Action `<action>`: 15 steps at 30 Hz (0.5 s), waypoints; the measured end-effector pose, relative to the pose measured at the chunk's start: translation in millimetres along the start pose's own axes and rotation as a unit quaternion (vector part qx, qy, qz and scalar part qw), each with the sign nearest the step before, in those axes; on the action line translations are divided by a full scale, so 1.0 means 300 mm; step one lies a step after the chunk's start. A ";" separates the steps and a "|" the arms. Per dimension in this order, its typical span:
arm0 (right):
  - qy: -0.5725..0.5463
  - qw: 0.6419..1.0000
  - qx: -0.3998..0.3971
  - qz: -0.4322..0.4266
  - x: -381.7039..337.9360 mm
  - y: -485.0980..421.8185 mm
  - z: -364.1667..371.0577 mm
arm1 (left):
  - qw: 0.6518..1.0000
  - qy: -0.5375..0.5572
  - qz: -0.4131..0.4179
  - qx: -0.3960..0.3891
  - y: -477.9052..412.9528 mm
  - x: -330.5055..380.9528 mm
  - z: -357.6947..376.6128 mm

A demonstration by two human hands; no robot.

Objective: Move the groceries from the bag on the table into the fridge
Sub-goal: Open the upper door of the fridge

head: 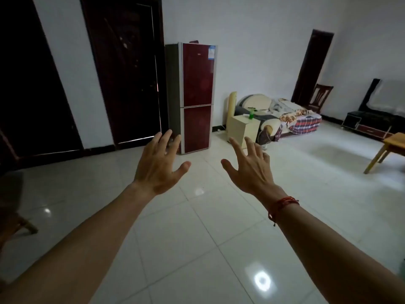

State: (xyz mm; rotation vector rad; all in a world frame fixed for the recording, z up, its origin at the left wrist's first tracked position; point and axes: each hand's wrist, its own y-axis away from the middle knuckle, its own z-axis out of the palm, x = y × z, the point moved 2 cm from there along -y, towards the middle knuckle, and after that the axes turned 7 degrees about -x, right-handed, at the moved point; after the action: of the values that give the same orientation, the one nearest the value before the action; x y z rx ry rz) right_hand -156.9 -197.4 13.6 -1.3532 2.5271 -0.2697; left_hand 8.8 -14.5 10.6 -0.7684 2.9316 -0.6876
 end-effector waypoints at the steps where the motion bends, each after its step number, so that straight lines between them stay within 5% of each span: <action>1: 0.001 1.000 -0.005 0.002 0.005 -0.062 0.019 | 1.000 0.011 -0.005 -0.017 -0.058 -0.024 0.022; 15: -0.001 0.999 -0.035 0.022 0.143 -0.796 0.319 | 0.999 0.015 -0.019 -0.024 -0.714 -0.305 0.402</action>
State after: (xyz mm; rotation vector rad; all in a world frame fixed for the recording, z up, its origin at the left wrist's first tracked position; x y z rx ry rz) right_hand 38.1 -368.1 -15.7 -1.3207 2.5826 -0.1733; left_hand 204.2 -187.5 -13.9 -0.8285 2.9773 -0.6389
